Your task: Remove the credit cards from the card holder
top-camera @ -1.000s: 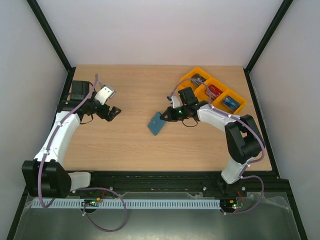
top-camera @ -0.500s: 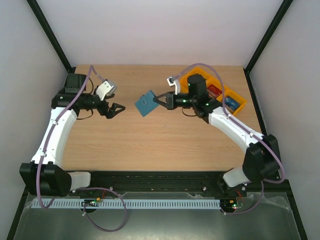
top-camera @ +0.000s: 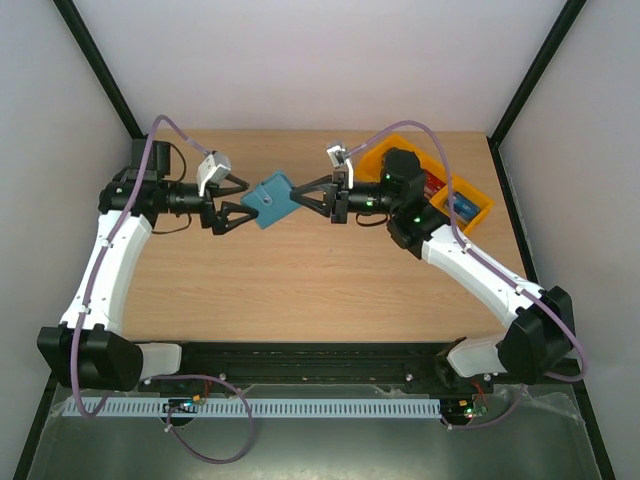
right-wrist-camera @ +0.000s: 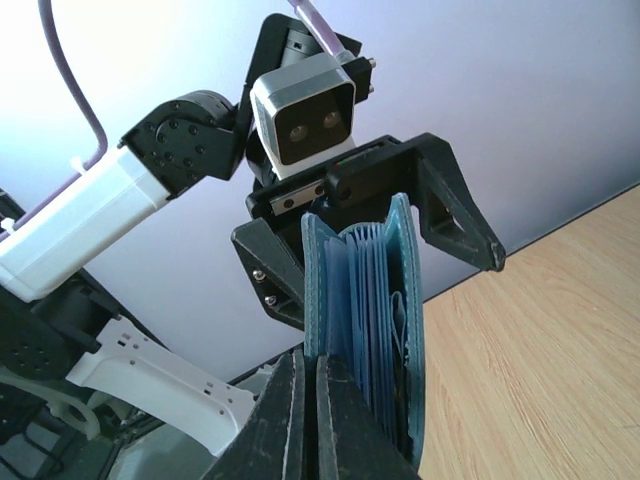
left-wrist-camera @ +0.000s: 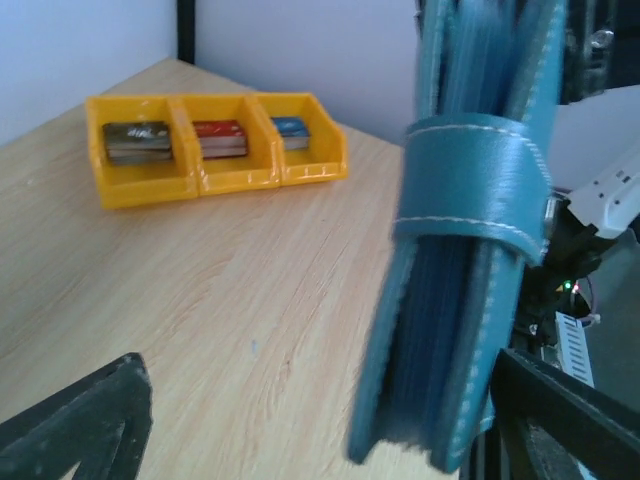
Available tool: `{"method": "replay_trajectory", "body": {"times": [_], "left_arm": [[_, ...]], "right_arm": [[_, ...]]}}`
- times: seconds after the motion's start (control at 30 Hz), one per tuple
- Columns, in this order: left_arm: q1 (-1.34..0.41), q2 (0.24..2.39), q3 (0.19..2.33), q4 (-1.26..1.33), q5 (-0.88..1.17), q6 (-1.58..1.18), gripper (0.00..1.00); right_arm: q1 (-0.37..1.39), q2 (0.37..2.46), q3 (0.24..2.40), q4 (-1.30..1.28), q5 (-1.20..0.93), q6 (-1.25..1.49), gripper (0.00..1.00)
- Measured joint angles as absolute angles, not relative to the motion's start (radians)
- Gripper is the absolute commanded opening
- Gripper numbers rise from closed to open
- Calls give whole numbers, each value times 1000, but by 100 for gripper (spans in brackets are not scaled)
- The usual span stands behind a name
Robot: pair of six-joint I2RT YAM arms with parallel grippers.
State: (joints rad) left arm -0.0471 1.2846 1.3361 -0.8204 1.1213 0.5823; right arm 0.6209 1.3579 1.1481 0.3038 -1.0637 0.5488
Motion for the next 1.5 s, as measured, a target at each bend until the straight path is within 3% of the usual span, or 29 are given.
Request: {"method": "replay_trajectory", "body": {"times": [0.1, 0.3, 0.4, 0.43, 0.5, 0.57, 0.6, 0.8, 1.1, 1.17, 1.2, 1.23, 1.3, 1.33, 1.4, 1.43, 1.5], "left_arm": [[-64, 1285, 1334, -821, 1163, 575, 42], [-90, 1284, 1331, -830, 1202, 577, 3], [-91, 1282, 1328, -841, 1215, 582, 2], [-91, 1282, 1328, -844, 1214, 580, 2], [-91, 1282, 1328, -848, 1205, 580, 2], [-92, 1282, 1328, -852, 1178, 580, 2], [-94, 1282, 1327, -852, 1158, 580, 2], [-116, 1276, 1328, -894, 999, 657, 2], [-197, 1274, 1362, -1063, 880, 832, 2], [-210, 1272, 1367, -1073, 870, 839, 2], [-216, 1271, 1371, -1077, 866, 842, 2], [-220, 1271, 1374, -1081, 863, 844, 2], [-226, 1269, 1377, -1085, 861, 846, 2], [-228, 1269, 1377, -1086, 859, 847, 2], [-231, 1269, 1378, -1089, 855, 848, 3], [-231, 1269, 1378, -1093, 849, 847, 21], [-229, 1270, 1385, -1100, 846, 833, 74]], "right_arm": [[622, 1358, 1148, 326, -1072, 558, 2], [621, 1357, 1148, 341, -1070, 558, 2], [616, 1357, 1148, 337, -1054, 542, 2], [615, 1357, 1148, 331, -1050, 532, 6], [616, 1353, 1152, 290, -1026, 489, 55], [617, 1347, 1167, 218, -995, 428, 90], [618, 1345, 1180, 176, -979, 392, 99], [622, 1324, 1253, -101, -855, 132, 99], [631, 1372, 1306, -254, -926, -40, 100], [643, 1397, 1317, -264, -942, -49, 95], [653, 1412, 1325, -270, -945, -57, 84], [661, 1425, 1332, -278, -947, -65, 66], [680, 1454, 1348, -299, -949, -79, 20], [685, 1466, 1355, -310, -951, -82, 5], [693, 1486, 1369, -331, -953, -86, 2], [693, 1489, 1372, -337, -962, -87, 2], [695, 1487, 1372, -339, -968, -96, 2]]}}
